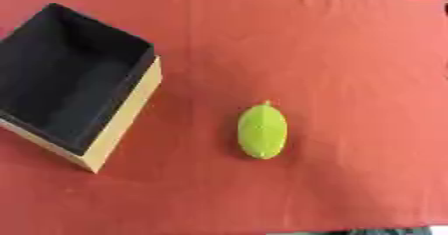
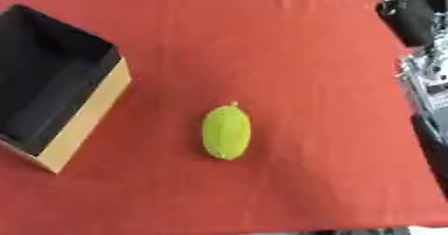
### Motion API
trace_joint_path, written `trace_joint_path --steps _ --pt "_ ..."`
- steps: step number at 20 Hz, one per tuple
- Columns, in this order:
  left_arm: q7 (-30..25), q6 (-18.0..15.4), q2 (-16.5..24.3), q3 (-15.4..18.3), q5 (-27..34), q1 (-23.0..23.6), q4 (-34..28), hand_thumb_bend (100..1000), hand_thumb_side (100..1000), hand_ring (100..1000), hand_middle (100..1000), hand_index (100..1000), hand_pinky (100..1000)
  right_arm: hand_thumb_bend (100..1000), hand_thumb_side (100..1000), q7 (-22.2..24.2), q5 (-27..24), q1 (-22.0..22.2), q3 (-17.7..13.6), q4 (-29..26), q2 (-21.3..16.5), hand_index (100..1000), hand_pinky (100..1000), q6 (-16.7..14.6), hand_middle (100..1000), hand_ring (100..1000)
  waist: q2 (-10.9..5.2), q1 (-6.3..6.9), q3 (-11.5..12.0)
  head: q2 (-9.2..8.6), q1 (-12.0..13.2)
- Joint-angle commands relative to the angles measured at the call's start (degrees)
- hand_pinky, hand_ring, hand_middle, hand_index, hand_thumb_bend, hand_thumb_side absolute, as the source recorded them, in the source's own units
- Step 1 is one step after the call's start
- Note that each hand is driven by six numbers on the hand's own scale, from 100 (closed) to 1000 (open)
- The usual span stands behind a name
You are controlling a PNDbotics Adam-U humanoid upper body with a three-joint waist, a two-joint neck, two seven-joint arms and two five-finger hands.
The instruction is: Pick up objects on the table and place them in the box.
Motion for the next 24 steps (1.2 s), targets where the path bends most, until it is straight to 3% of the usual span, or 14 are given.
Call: trace_joint_path --steps 1,10,12,18,24 --pt "-0.14 -0.08 1.13 0.53 0.09 -0.37 -0.76 100 100 563 534 675 673 100 571 0.0 0.34 -0.43 -0.66 -0.91 -1.37 804 779 0.02 579 688 -0.98 0.41 -0.08 0.09 0.19" --pt "-0.19 -0.11 1.12 0.56 0.17 -0.29 -0.71 100 100 563 534 675 673 100 571 0.15 0.29 -0.37 -0.44 -0.91 -1.5 806 780 0.18 580 691 -0.97 0.37 -0.08 -0.26 0.14" --pt "-0.26 -0.11 1.12 0.54 0.19 -0.26 -0.67 100 100 563 534 675 674 100 523 0.58 0.6 -0.37 -0.04 -0.91 -2.14 812 787 0.63 594 708 -0.95 0.35 -0.04 -0.31 0.12" --pt "-0.68 -0.28 1.27 0.34 0.34 -0.29 -0.39 100 100 563 533 675 674 100 355 4.81 5.04 -1.88 3.47 -0.91 -7.98 833 803 3.63 670 773 -0.94 0.26 0.28 -0.12 -0.21" --pt "-1.21 -0.42 1.38 0.06 0.6 -0.38 -0.12 100 100 563 533 674 675 100 384 10.22 10.54 -4.02 9.24 -0.91 -16.27 863 818 4.69 746 832 -1.07 -0.12 0.9 -0.04 -0.89"
